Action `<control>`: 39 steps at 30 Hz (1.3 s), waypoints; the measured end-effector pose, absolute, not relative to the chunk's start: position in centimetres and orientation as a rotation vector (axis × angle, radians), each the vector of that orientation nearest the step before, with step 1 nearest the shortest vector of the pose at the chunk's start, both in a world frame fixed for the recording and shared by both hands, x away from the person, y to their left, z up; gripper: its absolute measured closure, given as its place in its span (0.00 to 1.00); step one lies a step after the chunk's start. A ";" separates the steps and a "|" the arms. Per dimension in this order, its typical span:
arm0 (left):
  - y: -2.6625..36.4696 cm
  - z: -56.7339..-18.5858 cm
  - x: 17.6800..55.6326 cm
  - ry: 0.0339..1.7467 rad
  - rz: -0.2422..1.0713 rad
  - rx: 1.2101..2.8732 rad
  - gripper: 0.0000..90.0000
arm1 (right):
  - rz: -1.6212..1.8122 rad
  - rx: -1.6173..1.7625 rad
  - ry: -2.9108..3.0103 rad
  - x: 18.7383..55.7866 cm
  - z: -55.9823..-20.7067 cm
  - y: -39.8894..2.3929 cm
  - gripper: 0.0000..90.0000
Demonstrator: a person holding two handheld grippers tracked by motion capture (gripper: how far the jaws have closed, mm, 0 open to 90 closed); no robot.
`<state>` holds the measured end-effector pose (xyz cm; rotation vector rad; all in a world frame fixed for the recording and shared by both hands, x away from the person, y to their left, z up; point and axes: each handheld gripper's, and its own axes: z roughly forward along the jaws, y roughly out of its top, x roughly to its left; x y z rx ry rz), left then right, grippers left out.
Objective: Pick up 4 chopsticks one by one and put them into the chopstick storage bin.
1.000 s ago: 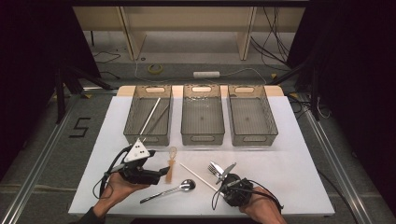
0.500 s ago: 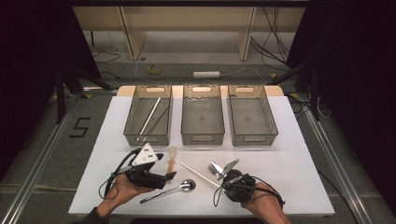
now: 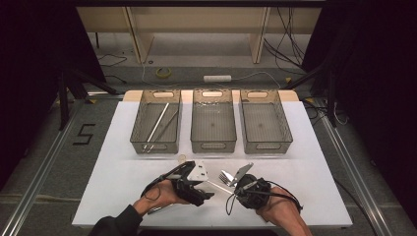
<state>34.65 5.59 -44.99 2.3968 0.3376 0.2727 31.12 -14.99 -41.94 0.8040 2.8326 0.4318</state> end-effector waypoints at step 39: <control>2.1 -46.3 35.9 0.005 0.286 2.509 0.78 | 0.463 0.761 2.835 31.0 -41.3 -15.2 0.94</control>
